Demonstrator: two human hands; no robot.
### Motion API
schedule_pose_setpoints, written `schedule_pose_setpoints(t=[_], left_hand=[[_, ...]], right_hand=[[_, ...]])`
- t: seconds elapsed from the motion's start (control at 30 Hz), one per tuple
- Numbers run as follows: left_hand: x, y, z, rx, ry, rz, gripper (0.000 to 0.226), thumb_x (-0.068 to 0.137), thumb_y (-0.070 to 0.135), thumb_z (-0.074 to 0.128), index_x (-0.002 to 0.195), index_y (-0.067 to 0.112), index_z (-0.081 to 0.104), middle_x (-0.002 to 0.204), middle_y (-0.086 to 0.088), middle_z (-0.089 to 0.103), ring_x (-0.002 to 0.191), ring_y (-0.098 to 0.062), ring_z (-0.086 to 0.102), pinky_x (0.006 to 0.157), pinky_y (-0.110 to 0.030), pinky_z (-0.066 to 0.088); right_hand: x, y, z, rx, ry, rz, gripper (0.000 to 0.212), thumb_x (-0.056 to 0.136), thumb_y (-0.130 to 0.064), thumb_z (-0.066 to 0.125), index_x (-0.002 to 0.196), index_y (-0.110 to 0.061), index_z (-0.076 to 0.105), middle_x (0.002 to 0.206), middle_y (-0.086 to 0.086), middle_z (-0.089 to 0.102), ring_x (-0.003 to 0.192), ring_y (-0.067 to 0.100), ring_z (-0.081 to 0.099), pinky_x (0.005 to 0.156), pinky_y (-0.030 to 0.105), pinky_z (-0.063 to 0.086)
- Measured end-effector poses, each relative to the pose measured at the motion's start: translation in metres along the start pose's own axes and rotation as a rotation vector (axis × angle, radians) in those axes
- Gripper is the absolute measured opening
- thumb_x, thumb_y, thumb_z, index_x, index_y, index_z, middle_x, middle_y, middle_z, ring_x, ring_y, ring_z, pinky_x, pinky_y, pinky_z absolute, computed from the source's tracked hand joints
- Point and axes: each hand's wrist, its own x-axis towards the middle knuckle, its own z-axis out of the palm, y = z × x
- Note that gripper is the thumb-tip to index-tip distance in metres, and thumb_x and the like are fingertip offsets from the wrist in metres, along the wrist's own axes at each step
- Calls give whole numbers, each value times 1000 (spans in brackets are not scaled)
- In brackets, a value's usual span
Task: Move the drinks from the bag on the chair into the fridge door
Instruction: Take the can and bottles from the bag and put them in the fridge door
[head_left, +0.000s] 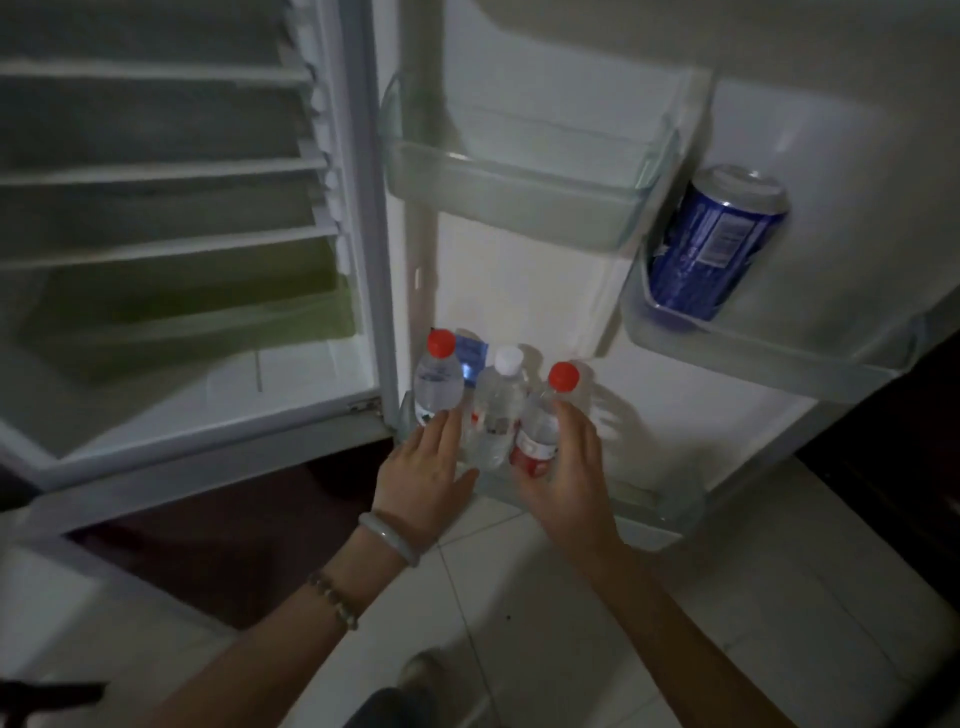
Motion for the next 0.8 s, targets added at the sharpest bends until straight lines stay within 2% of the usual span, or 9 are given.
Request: schedule_pose_setpoints(t=[0.1,0.17,0.27,0.37,0.47,0.57,0.8], left_hand=[[-30,-8,-10,69,45,-41,61,76,46,48,118,3,57,113,-14,65,95,-30,65,74,-37,54],[-56,-18,-23,152,60,-112,61,77,46,47,117,2,60,114,-15,65,102,-30,63,84,-40,51],[-105,-38,-42,283,50,-238,64,69,41,68,119,2,59,119,-16,63,110,-30,60,94,-44,47],[-164,-56,-64,335,23,-409,76,60,40,81,122,2,58,122,-17,61,113,-32,58,95,-47,46],[-222,-69,-89,420,19,-583,78,59,43,81,121,3,58,121,-17,62,110,-32,60,93,-46,46],[-274,-82,-115,491,9,-755,76,63,45,79,124,4,56,122,-17,61,112,-33,59,95,-47,45],[-365,-130,-164,556,40,-968,75,64,44,79,124,5,57,123,-17,61,114,-33,57,94,-50,45]], right_hand=[[-16,-21,7,-71,-192,-185,78,70,-23,75,135,-15,33,135,19,46,127,29,38,106,41,33],[-26,-32,18,-98,-315,-287,78,71,-29,73,137,-14,34,139,17,44,129,28,35,108,41,31],[-44,-54,45,-107,-459,-443,77,71,-31,73,136,-13,37,138,18,45,127,32,40,104,45,35],[-71,-83,72,-60,-573,-552,77,67,-30,79,133,-12,43,135,17,47,123,32,42,103,46,39],[-95,-119,99,13,-681,-676,76,66,-29,80,131,-11,46,132,17,50,121,29,39,102,47,40],[-117,-159,125,84,-792,-755,76,65,-27,81,131,-9,48,131,18,50,120,34,46,101,49,41],[-160,-252,183,151,-937,-891,79,70,-26,79,137,-11,40,139,18,43,129,34,38,106,42,31]])
